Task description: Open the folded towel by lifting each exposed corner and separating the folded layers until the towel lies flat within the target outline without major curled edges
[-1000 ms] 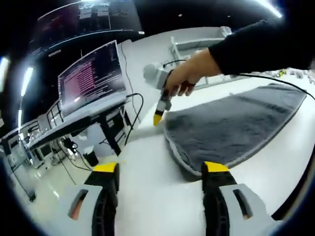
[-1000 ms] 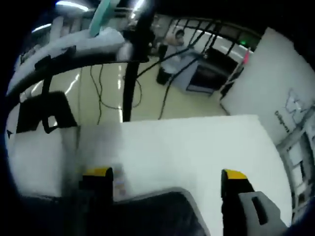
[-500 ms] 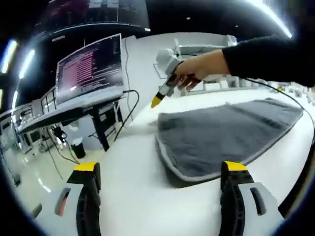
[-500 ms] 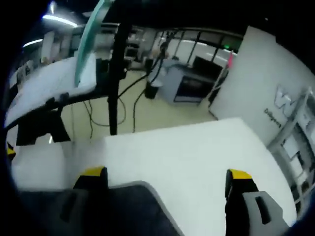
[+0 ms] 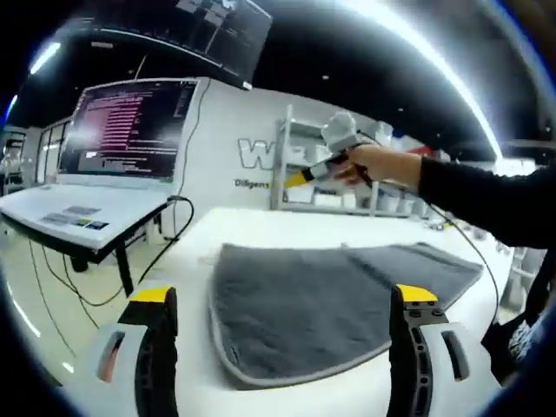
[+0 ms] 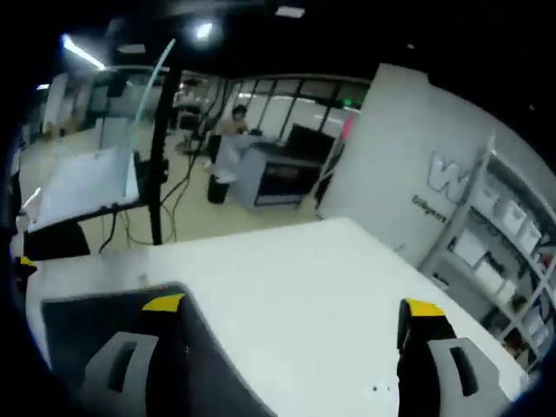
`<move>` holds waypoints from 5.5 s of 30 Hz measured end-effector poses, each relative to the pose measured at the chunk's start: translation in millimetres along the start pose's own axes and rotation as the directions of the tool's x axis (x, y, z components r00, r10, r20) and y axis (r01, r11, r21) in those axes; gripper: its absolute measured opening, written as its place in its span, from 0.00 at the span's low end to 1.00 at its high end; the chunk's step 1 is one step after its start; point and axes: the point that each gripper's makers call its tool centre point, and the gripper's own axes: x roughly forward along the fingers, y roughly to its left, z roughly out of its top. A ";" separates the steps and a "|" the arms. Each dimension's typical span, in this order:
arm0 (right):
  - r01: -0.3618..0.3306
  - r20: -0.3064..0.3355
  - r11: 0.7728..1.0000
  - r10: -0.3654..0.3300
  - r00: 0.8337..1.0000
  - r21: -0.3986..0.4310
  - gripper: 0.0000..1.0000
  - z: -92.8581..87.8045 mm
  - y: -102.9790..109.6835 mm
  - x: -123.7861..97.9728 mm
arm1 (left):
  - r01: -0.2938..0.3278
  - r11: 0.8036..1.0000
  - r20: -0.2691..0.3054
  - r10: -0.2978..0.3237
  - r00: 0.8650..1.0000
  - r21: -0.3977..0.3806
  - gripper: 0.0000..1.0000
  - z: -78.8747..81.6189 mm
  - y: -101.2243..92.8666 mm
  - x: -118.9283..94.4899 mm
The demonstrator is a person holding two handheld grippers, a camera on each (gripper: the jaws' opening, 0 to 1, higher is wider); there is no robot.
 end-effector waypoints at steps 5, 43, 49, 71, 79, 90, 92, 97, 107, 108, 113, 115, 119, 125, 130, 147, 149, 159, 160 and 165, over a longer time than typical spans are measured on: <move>0.070 0.048 0.998 -0.070 0.996 -0.001 1.00 -9.0 -38.4 -65.8 | 0.023 1.000 -0.019 -0.023 1.000 -0.010 1.00 4.8 -12.9 6.6; 0.415 0.109 0.881 -0.446 0.888 0.225 1.00 -214.9 -146.3 -380.8 | 0.189 0.977 0.046 -0.194 0.980 0.101 1.00 121.1 -53.6 52.0; 0.439 0.050 0.866 -0.463 0.885 0.239 1.00 -274.3 -127.0 -411.7 | 0.209 0.975 0.066 -0.214 0.975 0.074 1.00 117.5 -55.2 48.0; 0.483 0.029 0.842 -0.504 0.863 0.241 1.00 -281.4 -156.4 -442.4 | 0.183 0.976 -0.039 -0.179 0.983 0.120 1.00 108.7 -49.3 66.8; 0.460 0.027 0.866 -0.474 0.880 0.197 1.00 -250.6 -197.3 -398.8 | 0.096 0.982 -0.189 -0.065 0.980 0.161 0.92 102.4 -6.6 145.1; 0.431 -0.027 0.888 -0.432 0.901 0.161 1.00 -238.9 -231.0 -353.3 | 0.084 0.978 -0.367 -0.008 0.930 0.191 0.95 80.2 6.9 210.2; 0.423 -0.037 0.890 -0.423 0.905 0.173 1.00 -239.9 -237.8 -347.3 | 0.091 0.976 -0.408 -0.003 0.913 0.196 0.94 74.2 9.5 218.3; 0.445 -0.065 0.881 -0.440 0.895 0.160 1.00 -242.0 -264.4 -338.6 | 0.063 0.981 -0.417 0.019 0.908 0.182 0.85 82.1 22.7 233.0; 0.457 -0.105 0.874 -0.446 0.889 0.165 1.00 -249.4 -292.9 -323.4 | -0.008 0.980 -0.516 0.112 0.849 0.200 0.83 59.1 78.5 269.3; 0.452 -0.109 0.875 -0.440 0.892 0.171 1.00 -252.7 -291.4 -319.7 | -0.013 0.981 -0.522 0.113 0.846 0.192 0.84 56.4 80.4 270.7; 0.432 -0.141 0.884 -0.411 0.901 0.181 1.00 -272.2 -282.0 -302.2 | -0.016 0.985 -0.557 0.111 0.823 0.171 0.77 32.3 88.4 275.6; 0.425 -0.148 0.885 -0.403 0.903 0.191 1.00 -277.1 -279.8 -297.1 | -0.012 0.984 -0.573 0.112 0.812 0.175 0.74 23.0 93.3 278.7; 0.413 -0.160 0.886 -0.386 0.909 0.212 0.99 -284.7 -276.8 -287.4 | -0.001 0.983 -0.590 0.111 0.800 0.184 0.61 13.4 101.5 281.5; 0.400 -0.160 0.891 -0.372 0.914 0.215 0.98 -285.3 -271.1 -277.1 | -0.011 0.985 -0.577 0.112 0.809 0.174 0.50 9.8 96.0 284.8; 0.385 -0.162 0.897 -0.356 0.920 0.215 0.98 -287.0 -268.5 -268.5 | -0.048 0.990 -0.541 0.112 0.833 0.131 0.56 5.1 92.9 292.7; 0.402 -0.237 0.850 -0.337 0.911 0.341 0.52 -346.6 -268.1 -244.2 | -0.085 0.990 -0.565 0.133 0.814 0.112 0.26 -20.7 97.4 290.0; 0.400 -0.265 0.851 -0.321 0.909 0.341 0.50 -357.2 -262.4 -239.6 | -0.084 0.990 -0.567 0.132 0.813 0.111 0.25 -23.0 97.5 288.4; 0.347 -0.321 0.864 -0.233 0.918 0.365 0.33 -392.8 -242.6 -231.4 | -0.086 0.992 -0.560 0.120 0.820 0.088 0.20 -31.3 102.5 284.5; 0.344 -0.328 0.866 -0.227 0.917 0.362 0.31 -395.2 -240.7 -232.2 | -0.086 0.993 -0.557 0.119 0.822 0.085 0.20 -31.0 102.1 284.2; 0.331 -0.349 0.869 -0.201 0.915 0.368 0.20 -402.3 -231.6 -231.9 | -0.078 0.993 -0.554 0.115 0.824 0.090 0.13 -31.2 101.6 283.6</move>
